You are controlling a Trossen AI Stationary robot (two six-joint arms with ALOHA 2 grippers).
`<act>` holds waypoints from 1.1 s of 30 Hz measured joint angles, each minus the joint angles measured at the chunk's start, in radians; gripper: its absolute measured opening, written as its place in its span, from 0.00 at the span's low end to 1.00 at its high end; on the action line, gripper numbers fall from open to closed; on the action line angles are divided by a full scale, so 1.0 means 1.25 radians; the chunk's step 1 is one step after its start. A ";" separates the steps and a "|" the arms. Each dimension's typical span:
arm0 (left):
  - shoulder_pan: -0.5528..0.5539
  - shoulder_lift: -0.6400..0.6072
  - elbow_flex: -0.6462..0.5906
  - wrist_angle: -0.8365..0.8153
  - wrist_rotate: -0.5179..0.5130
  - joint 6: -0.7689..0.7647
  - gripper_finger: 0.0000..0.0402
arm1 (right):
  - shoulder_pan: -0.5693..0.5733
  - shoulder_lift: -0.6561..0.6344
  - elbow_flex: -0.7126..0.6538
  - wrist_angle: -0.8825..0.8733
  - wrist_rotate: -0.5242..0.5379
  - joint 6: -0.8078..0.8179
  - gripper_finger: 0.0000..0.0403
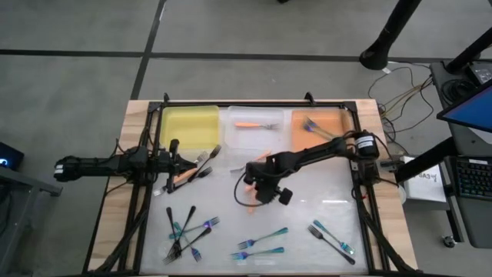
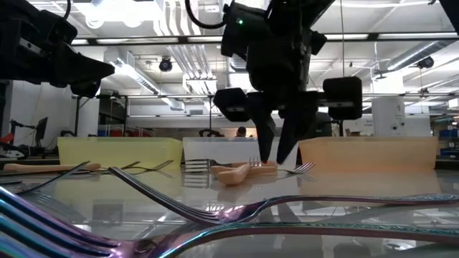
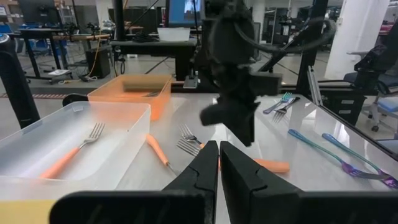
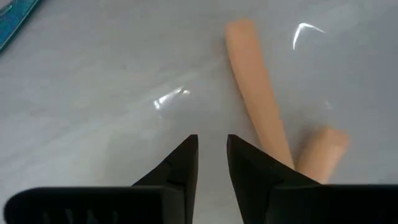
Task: Sort silverware by color (type)
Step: Put the orange fork into the transparent bin
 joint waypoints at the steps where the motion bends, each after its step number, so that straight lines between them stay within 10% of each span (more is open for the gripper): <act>1: 0.000 0.000 0.000 0.000 0.000 0.000 0.00 | 0.006 0.005 0.004 0.003 0.001 -0.010 0.20; 33: 0.000 0.013 0.000 0.000 0.000 0.000 0.00 | 0.031 0.060 0.039 0.092 0.034 -0.181 0.26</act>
